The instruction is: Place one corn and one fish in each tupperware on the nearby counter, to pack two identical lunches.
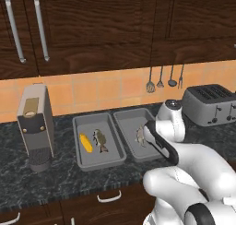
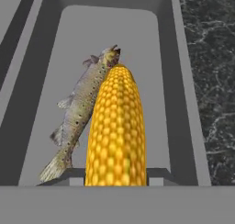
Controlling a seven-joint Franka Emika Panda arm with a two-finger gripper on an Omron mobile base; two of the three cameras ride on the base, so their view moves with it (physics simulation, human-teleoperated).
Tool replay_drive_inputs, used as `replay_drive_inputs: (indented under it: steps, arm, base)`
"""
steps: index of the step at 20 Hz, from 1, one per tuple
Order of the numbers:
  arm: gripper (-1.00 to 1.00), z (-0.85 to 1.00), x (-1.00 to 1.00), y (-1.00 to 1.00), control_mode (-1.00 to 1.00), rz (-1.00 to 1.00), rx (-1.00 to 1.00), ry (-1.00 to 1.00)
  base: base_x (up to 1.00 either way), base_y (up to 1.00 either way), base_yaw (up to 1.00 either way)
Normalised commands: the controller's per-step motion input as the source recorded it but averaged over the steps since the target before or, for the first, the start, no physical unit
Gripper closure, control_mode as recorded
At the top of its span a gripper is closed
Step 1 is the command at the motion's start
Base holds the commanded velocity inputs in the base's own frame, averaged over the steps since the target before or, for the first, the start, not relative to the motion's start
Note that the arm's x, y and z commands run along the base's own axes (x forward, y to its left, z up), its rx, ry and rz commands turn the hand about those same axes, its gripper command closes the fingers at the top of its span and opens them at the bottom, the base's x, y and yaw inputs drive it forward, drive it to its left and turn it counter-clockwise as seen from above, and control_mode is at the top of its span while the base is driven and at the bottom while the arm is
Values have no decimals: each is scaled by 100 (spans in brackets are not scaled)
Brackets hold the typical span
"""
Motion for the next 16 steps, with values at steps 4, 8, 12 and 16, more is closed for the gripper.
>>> replay_drive_inputs:
  steps: [4,8,12,16]
  arm:
    - [100,-53,16,0,-100,6,0,-1]
    - [100,-62,20,0,-100,5,0,0]
    - [100,-61,19,0,-100,4,0,0]
    - [100,-31,4,0,-100,2,0,0]
  base:
    - [0,0,0]
    - [0,0,0]
    - [0,0,0]
    - [0,0,0]
